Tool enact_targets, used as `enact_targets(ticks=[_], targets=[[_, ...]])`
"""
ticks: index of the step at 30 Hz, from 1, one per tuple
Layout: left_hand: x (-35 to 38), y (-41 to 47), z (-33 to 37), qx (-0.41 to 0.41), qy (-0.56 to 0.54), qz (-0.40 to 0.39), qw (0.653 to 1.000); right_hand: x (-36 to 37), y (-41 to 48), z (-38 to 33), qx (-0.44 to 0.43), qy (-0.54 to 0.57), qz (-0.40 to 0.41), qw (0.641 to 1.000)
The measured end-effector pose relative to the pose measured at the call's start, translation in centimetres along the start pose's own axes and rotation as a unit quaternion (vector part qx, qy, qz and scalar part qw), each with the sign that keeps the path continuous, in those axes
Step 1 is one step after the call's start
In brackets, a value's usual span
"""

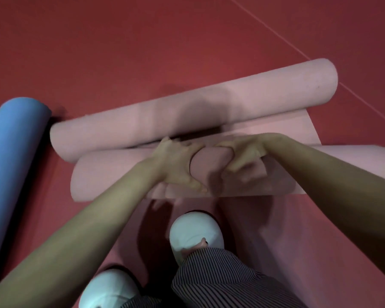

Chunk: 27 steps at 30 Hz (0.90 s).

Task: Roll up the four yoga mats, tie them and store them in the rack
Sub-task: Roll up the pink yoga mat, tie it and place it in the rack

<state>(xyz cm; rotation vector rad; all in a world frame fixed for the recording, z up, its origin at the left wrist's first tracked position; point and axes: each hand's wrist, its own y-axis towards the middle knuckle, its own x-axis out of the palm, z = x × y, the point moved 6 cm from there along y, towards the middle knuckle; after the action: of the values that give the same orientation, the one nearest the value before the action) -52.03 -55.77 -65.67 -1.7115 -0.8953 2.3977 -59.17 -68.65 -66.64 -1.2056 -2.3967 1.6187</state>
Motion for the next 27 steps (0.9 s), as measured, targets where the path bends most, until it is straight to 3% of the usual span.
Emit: enact_targets(ticks=[5, 10, 17, 22, 27], targets=[[1.2, -0.9, 0.2, -0.023, -0.051, -0.027, 0.998, 0.8, 0.4, -0.3, 0.001, -0.012, -0.014, 1.0], [0.0, 0.5, -0.8, -0.029, -0.159, -0.113, 0.98, -0.5, 0.7, 0.3, 0.027, -0.03, -0.032, 0.999], [-0.3, 1.8, -1.5, -0.027, -0.255, -0.158, 0.954, -0.8, 0.9, -2.1, -0.003, -0.023, 0.034, 0.999], [-0.3, 2.1, -1.5, -0.019, -0.231, -0.149, 0.961, 0.3, -0.7, -3.4, -0.034, -0.031, 0.162, 0.986], [-0.5, 1.1, -2.4, -0.071, -0.113, -0.088, 0.987, 0.1, -0.5, -3.2, -0.017, -0.045, 0.148, 0.988]])
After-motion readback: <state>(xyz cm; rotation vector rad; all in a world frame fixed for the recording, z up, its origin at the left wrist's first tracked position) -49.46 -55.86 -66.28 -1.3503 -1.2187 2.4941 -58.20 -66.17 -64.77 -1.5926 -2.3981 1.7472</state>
